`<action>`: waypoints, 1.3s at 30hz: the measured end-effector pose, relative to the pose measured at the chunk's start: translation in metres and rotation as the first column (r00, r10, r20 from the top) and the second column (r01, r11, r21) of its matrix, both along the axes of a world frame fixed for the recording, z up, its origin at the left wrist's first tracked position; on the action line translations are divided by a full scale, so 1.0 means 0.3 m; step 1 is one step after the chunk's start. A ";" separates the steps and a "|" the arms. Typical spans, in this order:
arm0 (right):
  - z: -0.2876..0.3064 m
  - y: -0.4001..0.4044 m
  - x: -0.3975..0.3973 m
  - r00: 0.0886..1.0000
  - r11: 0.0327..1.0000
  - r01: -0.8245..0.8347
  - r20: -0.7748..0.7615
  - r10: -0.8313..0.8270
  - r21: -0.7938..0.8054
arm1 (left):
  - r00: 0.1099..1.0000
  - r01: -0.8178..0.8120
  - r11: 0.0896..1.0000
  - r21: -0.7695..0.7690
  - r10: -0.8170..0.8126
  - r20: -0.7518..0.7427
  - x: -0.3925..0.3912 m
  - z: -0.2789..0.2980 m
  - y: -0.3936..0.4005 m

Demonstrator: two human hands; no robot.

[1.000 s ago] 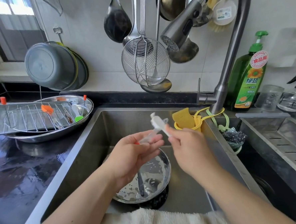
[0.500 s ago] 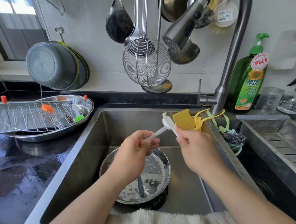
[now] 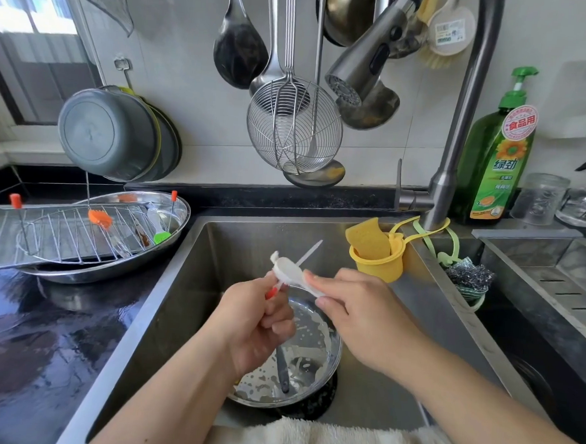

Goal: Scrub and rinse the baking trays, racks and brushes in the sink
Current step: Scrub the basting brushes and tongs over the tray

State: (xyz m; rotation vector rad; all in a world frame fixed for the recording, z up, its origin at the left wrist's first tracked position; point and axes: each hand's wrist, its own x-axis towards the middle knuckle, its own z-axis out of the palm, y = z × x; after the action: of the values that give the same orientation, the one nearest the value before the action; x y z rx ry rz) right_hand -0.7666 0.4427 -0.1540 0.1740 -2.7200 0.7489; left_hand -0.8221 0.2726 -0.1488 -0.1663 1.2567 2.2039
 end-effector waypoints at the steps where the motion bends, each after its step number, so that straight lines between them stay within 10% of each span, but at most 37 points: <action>1: 0.001 0.021 -0.017 0.998 0.998 0.056 -0.016 -0.056 0.008 | 1.000 0.029 0.999 0.017 -0.029 0.013 0.003 0.003 -0.003; 4: 0.002 0.066 -0.043 0.977 0.978 0.203 -0.057 -0.206 -0.058 | 0.994 0.091 0.991 0.094 -0.096 0.054 0.007 0.010 -0.004; 9: 0.002 -0.017 0.005 0.996 0.993 -0.090 -0.016 0.089 -0.077 | 0.990 0.096 0.984 0.151 -0.110 0.089 -0.005 0.014 -0.017; 22: -0.004 0.039 -0.022 0.995 0.995 0.080 -0.048 -0.083 -0.062 | 0.836 0.052 0.846 -0.531 -0.328 -0.440 0.030 0.004 0.007; 28: 0.010 0.099 -0.043 0.956 0.953 0.280 -0.058 -0.288 -0.112 | 0.799 0.114 0.877 -0.467 -0.360 -0.481 0.037 0.000 0.010; 33: 0.009 0.017 -0.002 0.997 0.993 0.035 -0.062 -0.043 -0.115 | 0.854 0.105 0.932 -0.348 -0.264 -0.449 0.020 0.003 -0.008; 39: 0.004 0.120 -0.047 0.954 0.950 0.300 0.019 -0.299 -0.084 | 0.803 0.140 0.874 -0.466 -0.376 -0.463 0.034 -0.002 -0.004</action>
State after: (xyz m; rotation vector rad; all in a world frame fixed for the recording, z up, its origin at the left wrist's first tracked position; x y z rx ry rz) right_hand -0.7808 0.4788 -0.1526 -0.2571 -2.6273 0.7736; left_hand -0.8119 0.2714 -0.1494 0.4894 1.9198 1.7619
